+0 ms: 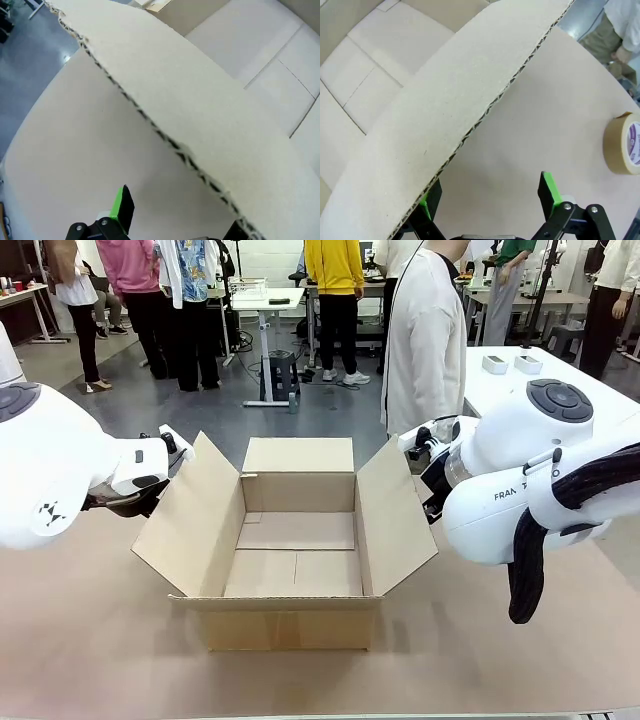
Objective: Wrap the clocks to prevent damage.
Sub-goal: Open the side flaps of the Package Box.
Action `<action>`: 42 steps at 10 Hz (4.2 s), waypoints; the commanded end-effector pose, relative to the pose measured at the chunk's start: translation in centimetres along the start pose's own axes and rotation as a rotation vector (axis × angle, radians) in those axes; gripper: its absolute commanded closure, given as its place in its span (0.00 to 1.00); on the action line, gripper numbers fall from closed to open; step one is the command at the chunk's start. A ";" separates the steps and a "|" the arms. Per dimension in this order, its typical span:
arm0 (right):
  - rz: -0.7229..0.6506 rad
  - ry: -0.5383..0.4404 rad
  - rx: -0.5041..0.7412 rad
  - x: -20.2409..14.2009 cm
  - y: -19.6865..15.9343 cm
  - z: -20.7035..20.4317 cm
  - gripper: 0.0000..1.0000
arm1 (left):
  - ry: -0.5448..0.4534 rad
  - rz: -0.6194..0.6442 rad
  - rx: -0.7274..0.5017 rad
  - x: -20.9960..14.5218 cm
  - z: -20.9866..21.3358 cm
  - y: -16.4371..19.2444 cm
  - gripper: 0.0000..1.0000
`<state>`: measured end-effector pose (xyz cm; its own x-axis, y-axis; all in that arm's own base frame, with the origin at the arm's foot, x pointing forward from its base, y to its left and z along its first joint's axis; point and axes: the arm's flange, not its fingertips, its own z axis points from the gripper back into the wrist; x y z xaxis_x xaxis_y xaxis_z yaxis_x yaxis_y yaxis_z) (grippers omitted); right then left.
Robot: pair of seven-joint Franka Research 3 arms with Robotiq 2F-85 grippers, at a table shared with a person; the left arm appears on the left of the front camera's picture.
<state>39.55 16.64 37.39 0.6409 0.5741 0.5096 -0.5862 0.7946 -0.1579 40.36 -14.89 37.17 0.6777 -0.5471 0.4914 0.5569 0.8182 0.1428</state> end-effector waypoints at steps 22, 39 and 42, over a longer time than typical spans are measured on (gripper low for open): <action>0.402 -0.265 0.345 2.8 -13.7 28.5 0.00 | -0.200 -0.641 -0.576 7.8 30.3 8.7 0.00; 0.245 -0.313 0.318 -1.7 -17.7 28.2 1.00 | -0.210 -0.499 -0.510 0.7 29.5 16.2 1.00; 0.255 -0.307 0.323 -1.7 -17.6 28.2 1.00 | -0.216 -0.497 -0.514 0.8 29.6 16.6 1.00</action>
<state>34.59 -3.73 62.99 0.3233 0.6067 0.7262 -0.8491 0.5247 -0.0603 35.84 3.33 65.66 0.2311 -0.7316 0.6414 0.9604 0.2770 -0.0301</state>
